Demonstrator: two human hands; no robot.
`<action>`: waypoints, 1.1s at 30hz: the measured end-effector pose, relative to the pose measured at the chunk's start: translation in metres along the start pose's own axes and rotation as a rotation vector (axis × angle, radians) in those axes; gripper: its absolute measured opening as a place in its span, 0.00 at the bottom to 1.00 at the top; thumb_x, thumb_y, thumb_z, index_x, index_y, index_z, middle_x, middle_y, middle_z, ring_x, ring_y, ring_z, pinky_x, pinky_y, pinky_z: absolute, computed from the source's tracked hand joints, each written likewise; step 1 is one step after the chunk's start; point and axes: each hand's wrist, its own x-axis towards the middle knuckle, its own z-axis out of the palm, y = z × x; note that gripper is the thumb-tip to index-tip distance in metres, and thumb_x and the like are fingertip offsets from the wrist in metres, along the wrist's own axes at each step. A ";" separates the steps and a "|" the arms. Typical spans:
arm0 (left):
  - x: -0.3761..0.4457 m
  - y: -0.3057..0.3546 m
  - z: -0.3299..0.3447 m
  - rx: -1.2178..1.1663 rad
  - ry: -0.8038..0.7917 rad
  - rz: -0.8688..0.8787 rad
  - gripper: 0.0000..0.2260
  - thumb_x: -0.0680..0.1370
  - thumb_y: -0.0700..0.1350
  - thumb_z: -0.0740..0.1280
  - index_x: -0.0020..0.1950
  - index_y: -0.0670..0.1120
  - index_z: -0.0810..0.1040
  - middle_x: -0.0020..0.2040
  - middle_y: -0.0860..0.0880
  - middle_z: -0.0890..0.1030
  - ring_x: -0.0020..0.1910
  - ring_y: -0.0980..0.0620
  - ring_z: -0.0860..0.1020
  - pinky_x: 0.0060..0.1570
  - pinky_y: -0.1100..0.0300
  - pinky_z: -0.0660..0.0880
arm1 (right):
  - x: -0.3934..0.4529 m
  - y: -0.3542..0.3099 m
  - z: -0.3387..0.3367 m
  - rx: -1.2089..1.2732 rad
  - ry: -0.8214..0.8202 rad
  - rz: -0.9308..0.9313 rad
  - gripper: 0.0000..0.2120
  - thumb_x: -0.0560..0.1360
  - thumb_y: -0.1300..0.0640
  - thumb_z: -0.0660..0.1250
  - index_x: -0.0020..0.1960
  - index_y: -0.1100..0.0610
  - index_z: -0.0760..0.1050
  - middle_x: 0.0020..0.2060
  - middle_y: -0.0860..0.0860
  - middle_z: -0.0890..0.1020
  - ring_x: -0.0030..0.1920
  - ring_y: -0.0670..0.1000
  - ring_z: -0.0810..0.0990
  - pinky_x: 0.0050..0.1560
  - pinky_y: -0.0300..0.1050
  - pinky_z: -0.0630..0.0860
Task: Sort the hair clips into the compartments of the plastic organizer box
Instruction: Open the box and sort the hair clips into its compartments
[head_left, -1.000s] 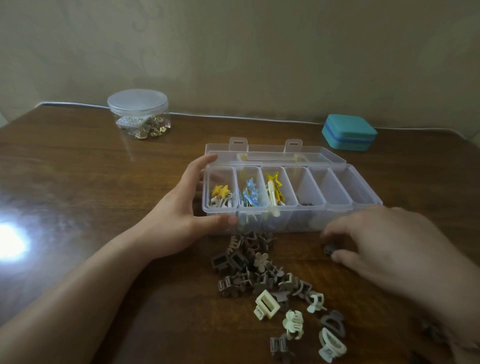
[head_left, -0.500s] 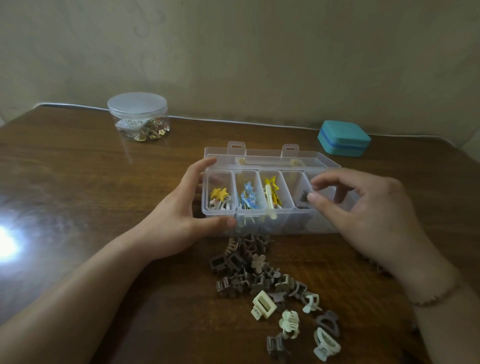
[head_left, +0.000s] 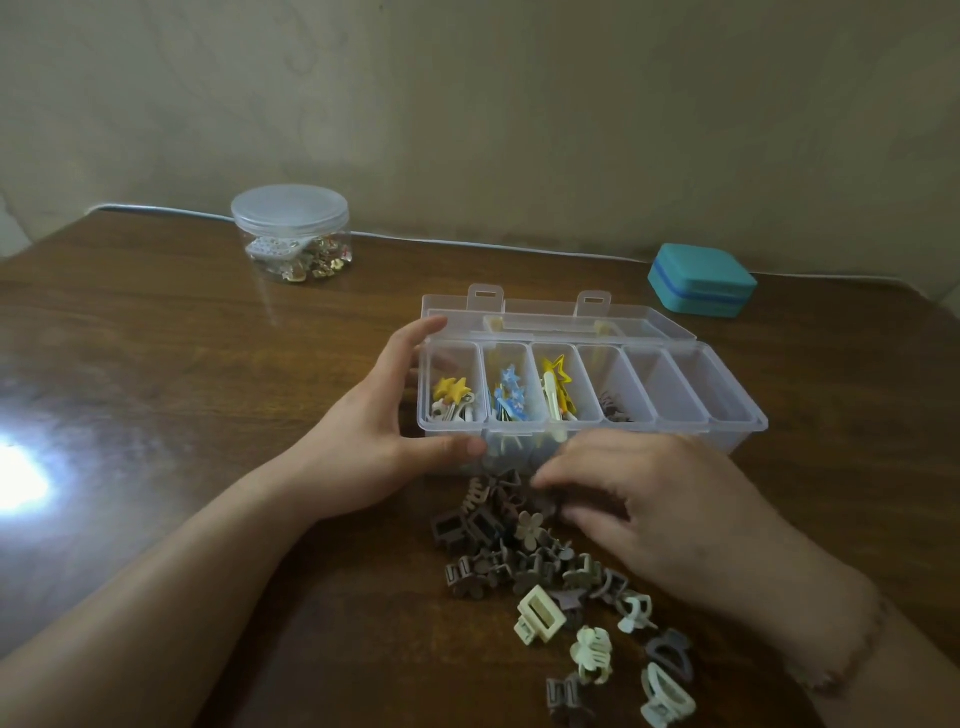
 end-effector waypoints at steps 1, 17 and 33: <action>0.000 0.000 0.000 0.001 -0.001 -0.001 0.46 0.61 0.66 0.74 0.74 0.69 0.54 0.63 0.72 0.71 0.65 0.67 0.71 0.66 0.58 0.69 | 0.000 0.001 0.001 -0.020 -0.001 -0.004 0.12 0.71 0.51 0.71 0.54 0.41 0.78 0.47 0.36 0.81 0.47 0.39 0.78 0.44 0.43 0.79; -0.001 0.002 0.000 0.000 -0.009 -0.011 0.46 0.61 0.67 0.74 0.74 0.71 0.53 0.66 0.69 0.68 0.63 0.69 0.71 0.61 0.64 0.68 | 0.004 0.027 -0.016 0.068 0.429 0.304 0.07 0.72 0.51 0.68 0.48 0.51 0.82 0.45 0.44 0.83 0.50 0.47 0.78 0.49 0.46 0.75; -0.001 0.002 0.000 0.009 0.004 -0.016 0.46 0.61 0.66 0.74 0.74 0.69 0.54 0.67 0.66 0.70 0.66 0.65 0.71 0.68 0.53 0.69 | -0.009 -0.014 -0.012 -0.002 -0.133 -0.023 0.15 0.70 0.37 0.60 0.56 0.38 0.69 0.44 0.35 0.78 0.46 0.38 0.75 0.45 0.40 0.75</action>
